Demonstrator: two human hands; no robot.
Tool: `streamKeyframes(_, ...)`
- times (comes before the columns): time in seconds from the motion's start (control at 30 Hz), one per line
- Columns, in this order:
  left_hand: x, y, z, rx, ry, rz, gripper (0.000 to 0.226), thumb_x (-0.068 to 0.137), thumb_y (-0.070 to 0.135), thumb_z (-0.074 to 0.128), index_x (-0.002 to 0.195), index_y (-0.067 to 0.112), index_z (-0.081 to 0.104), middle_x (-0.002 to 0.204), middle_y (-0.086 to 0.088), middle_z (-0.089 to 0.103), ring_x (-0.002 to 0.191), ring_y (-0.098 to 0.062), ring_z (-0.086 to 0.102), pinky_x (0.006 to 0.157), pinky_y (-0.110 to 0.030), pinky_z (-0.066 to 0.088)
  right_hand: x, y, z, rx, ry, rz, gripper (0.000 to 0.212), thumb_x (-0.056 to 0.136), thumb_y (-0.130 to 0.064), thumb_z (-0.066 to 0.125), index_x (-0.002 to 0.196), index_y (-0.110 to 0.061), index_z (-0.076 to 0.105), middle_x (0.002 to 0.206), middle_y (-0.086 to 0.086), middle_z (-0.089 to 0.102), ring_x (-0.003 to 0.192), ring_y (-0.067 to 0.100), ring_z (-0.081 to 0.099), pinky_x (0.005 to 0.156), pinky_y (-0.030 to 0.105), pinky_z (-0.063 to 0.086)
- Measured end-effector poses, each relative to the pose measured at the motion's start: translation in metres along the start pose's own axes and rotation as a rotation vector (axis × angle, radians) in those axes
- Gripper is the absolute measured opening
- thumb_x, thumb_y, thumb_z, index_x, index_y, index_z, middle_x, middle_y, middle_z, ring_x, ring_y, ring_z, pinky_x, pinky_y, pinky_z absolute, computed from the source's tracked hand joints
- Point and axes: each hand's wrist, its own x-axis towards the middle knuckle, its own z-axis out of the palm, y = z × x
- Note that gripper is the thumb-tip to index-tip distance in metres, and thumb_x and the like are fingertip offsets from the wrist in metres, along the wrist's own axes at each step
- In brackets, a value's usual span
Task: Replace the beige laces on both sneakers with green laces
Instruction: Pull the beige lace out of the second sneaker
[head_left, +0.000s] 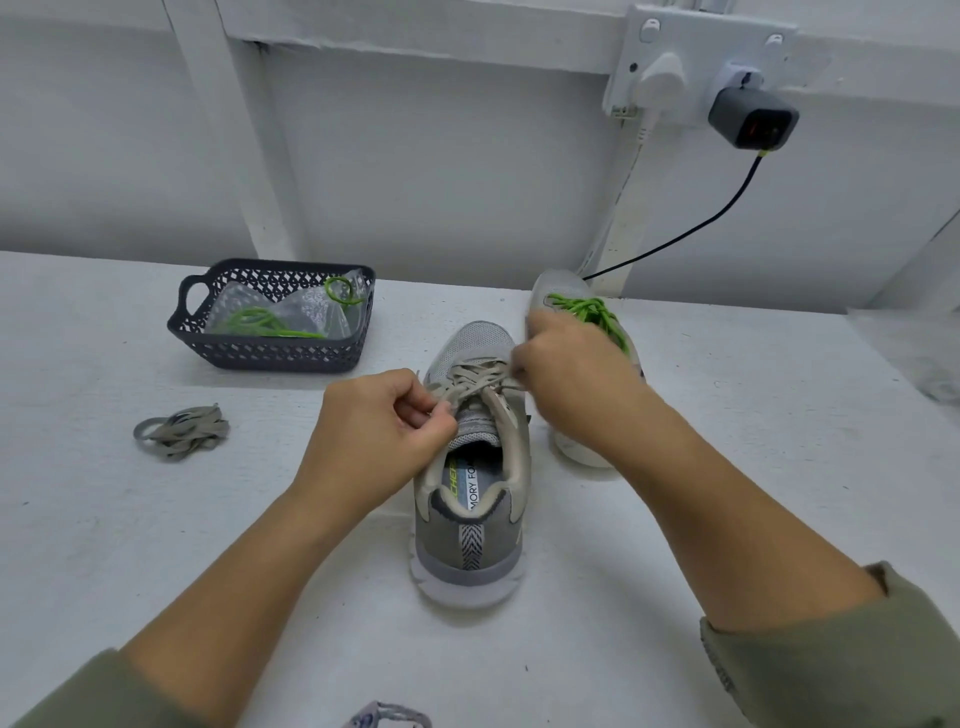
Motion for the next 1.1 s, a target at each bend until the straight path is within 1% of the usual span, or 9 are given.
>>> streamKeyframes(0.1,-0.001,-0.001,0.000,-0.003,0.001,-0.004,0.016,0.074,0.021,0.077,0.063,0.020,0.065,0.054,0.007,0.062,0.047,-0.004,0.055,0.051,-0.014,0.047,-0.009,0.009,-0.007,-0.113,0.043,0.245,0.026,0.084,-0.002,0.055,0.109,-0.007,0.061,0.118,0.012,0.047,0.108,0.030,0.048,0.075,0.032,0.035)
streamKeyframes(0.23,-0.001,0.001,0.001,0.014,0.001,-0.002,0.017,0.074,0.021,0.077,0.063,0.022,0.065,0.053,0.009,0.062,0.048,-0.003,0.056,0.052,-0.015,0.047,0.000,-0.005,-0.003,0.065,0.086,-0.045,0.034,0.091,-0.017,0.059,0.125,-0.021,0.062,0.108,0.008,0.044,0.103,0.028,0.043,0.079,0.035,0.038)
streamKeyframes(0.33,-0.001,0.001,0.003,0.029,0.013,-0.013,0.016,0.074,0.022,0.076,0.063,0.021,0.065,0.054,0.009,0.063,0.049,-0.001,0.056,0.054,-0.018,0.049,0.005,-0.002,0.005,0.084,0.061,-0.127,0.022,0.093,-0.023,0.058,0.110,-0.017,0.073,0.100,0.008,0.051,0.097,0.030,0.047,0.072,0.034,0.031)
streamKeyframes(0.53,-0.003,0.002,0.005,0.060,0.070,-0.043,0.017,0.073,0.023,0.075,0.061,0.020,0.063,0.053,0.009,0.062,0.051,-0.003,0.057,0.056,-0.021,0.049,-0.006,0.013,-0.010,-0.040,0.108,0.411,0.019,0.088,-0.006,0.054,0.105,-0.003,0.060,0.109,0.011,0.045,0.098,0.030,0.047,0.070,0.032,0.029)
streamKeyframes(0.63,-0.007,0.002,0.011,0.044,0.125,-0.012,0.019,0.075,0.021,0.074,0.061,0.021,0.062,0.054,0.011,0.061,0.051,-0.003,0.057,0.055,-0.019,0.048,-0.010,0.011,-0.017,-0.015,-0.012,0.270,0.028,0.087,-0.011,0.056,0.115,-0.009,0.055,0.120,0.012,0.040,0.106,0.031,0.044,0.073,0.032,0.032)
streamKeyframes(0.73,-0.008,0.001,0.018,0.003,0.147,0.088,0.019,0.081,0.020,0.074,0.066,0.017,0.063,0.058,0.012,0.061,0.054,-0.004,0.057,0.053,-0.011,0.043,-0.017,0.003,-0.016,0.242,-0.027,0.191,0.028,0.092,-0.028,0.049,0.117,-0.017,0.055,0.115,0.008,0.046,0.105,0.027,0.048,0.081,0.033,0.041)
streamKeyframes(0.83,0.014,-0.006,0.009,0.031,0.047,0.152,0.010,0.090,0.026,0.066,0.081,0.020,0.068,0.067,0.011,0.062,0.063,-0.005,0.058,0.056,-0.007,0.038,-0.025,0.000,-0.010,0.462,-0.150,0.177,0.026,0.093,-0.042,0.049,0.094,-0.018,0.058,0.086,-0.002,0.059,0.081,0.018,0.056,0.063,0.030,0.044)
streamKeyframes(0.93,0.050,-0.013,-0.001,0.136,-0.206,0.168,0.015,0.091,0.026,0.065,0.103,0.028,0.073,0.085,0.013,0.064,0.077,0.001,0.060,0.066,-0.009,0.039,-0.028,0.003,0.003,0.596,-0.180,0.200,0.024,0.088,-0.044,0.060,0.088,-0.021,0.053,0.074,-0.004,0.059,0.069,0.016,0.060,0.056,0.029,0.045)
streamKeyframes(1.1,0.069,-0.006,0.010,0.192,-0.512,0.141,0.011,0.089,0.032,0.066,0.096,0.029,0.074,0.092,0.011,0.067,0.086,-0.006,0.063,0.076,-0.021,0.048,-0.031,0.004,0.012,0.783,-0.150,0.265,0.024,0.082,-0.033,0.067,0.086,-0.014,0.052,0.066,0.002,0.064,0.045,0.011,0.062,0.038,0.019,0.042)
